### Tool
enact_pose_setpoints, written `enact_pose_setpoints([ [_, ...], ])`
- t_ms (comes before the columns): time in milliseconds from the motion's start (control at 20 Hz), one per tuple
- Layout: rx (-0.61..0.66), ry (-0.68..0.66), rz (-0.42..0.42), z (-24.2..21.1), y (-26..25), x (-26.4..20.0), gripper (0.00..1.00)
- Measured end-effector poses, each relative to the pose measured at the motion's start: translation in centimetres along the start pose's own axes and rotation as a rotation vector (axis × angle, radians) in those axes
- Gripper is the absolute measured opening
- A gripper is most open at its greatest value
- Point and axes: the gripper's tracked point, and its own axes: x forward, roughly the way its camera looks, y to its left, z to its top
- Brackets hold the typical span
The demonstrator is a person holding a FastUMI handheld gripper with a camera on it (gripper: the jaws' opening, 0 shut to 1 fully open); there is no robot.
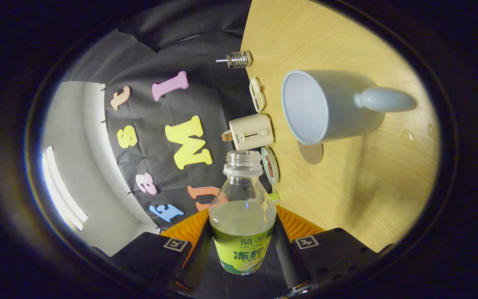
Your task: Take the bottle from table, then pour the juice into the cup, finally place the bottle on the coaster
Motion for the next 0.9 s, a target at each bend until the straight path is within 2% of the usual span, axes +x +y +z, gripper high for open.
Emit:
enact_pose_setpoints([
  [900, 0.138, -0.013, 0.094, 1.7, 1.7, -0.8, 0.78],
])
